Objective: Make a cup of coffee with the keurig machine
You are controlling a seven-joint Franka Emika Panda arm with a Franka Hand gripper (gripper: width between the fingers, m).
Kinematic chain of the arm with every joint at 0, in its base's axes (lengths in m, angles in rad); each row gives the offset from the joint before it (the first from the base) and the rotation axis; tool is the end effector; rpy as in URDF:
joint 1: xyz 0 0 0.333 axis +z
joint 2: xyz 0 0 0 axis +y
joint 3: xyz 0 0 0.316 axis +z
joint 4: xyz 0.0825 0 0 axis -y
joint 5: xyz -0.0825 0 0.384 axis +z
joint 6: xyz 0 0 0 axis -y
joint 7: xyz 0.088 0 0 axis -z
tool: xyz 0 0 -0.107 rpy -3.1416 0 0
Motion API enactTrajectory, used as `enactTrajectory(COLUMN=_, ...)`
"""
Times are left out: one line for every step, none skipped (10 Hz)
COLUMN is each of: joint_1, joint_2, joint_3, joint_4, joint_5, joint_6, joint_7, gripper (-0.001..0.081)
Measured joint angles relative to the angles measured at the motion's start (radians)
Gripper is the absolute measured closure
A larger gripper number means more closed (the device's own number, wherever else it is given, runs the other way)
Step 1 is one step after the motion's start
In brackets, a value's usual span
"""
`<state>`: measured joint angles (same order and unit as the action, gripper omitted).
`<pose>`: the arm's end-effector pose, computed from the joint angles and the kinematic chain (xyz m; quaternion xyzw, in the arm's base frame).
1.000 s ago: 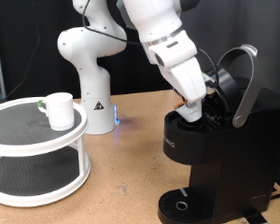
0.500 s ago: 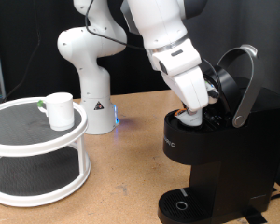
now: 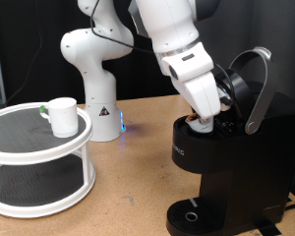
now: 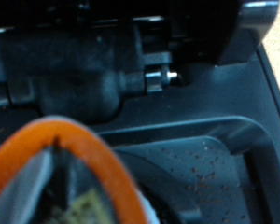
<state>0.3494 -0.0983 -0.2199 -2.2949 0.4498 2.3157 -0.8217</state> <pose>0.5068 0.0734 0.4022 -0.9283 -0.3190 -0.1140 0.1533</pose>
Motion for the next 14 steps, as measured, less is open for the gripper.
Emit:
enactTrajectory(joint_1=0.000, joint_2=0.005, joint_3=0.000, joint_4=-0.001, joint_5=0.000, joint_6=0.000, joint_7=0.000, gripper=0.0559)
enactTrajectory(joint_1=0.000, joint_2=0.011, joint_3=0.000, joint_4=-0.001, joint_5=0.000, joint_6=0.000, joint_7=0.000, gripper=0.0377)
enactTrajectory(joint_1=0.000, joint_2=0.016, joint_3=0.000, joint_4=-0.001, joint_5=0.000, joint_6=0.000, joint_7=0.000, gripper=0.0242)
enactTrajectory(joint_1=0.000, joint_2=0.019, joint_3=0.000, joint_4=-0.001, joint_5=0.000, joint_6=0.002, joint_7=0.000, gripper=0.0242)
enactTrajectory(joint_1=0.000, joint_2=0.019, joint_3=0.000, joint_4=-0.001, joint_5=0.008, joint_6=0.015, joint_7=-0.002, gripper=0.0075)
enactTrajectory(joint_1=0.000, joint_2=0.018, joint_3=0.001, joint_4=0.000, joint_5=0.036, joint_6=0.035, joint_7=-0.018, gripper=0.0075)
enactTrajectory(joint_1=0.000, joint_2=0.013, joint_3=0.001, joint_4=0.003, joint_5=0.074, joint_6=0.041, joint_7=-0.045, gripper=0.0015)
enactTrajectory(joint_1=0.001, joint_2=0.004, joint_3=0.001, joint_4=0.011, joint_5=0.110, joint_6=0.037, joint_7=-0.072, gripper=0.0015)
enactTrajectory(joint_1=0.001, joint_2=-0.012, joint_3=0.001, joint_4=0.018, joint_5=0.130, joint_6=0.016, joint_7=-0.092, gripper=0.0001)
enactTrajectory(joint_1=0.001, joint_2=-0.031, joint_3=0.001, joint_4=0.027, joint_5=0.133, joint_6=-0.027, joint_7=-0.098, gripper=-0.0002)
enactTrajectory(joint_1=0.001, joint_2=-0.049, joint_3=0.003, joint_4=0.032, joint_5=0.117, joint_6=-0.071, joint_7=-0.097, gripper=-0.0002)
enactTrajectory(joint_1=0.000, joint_2=-0.066, joint_3=0.005, joint_4=0.031, joint_5=0.082, joint_6=-0.111, joint_7=-0.089, gripper=-0.0002)
enactTrajectory(joint_1=0.000, joint_2=-0.076, joint_3=0.009, joint_4=0.024, joint_5=0.043, joint_6=-0.134, joint_7=-0.074, gripper=-0.0002)
enactTrajectory(joint_1=0.000, joint_2=-0.084, joint_3=0.011, joint_4=0.014, joint_5=0.008, joint_6=-0.153, joint_7=-0.054, gripper=-0.0002)
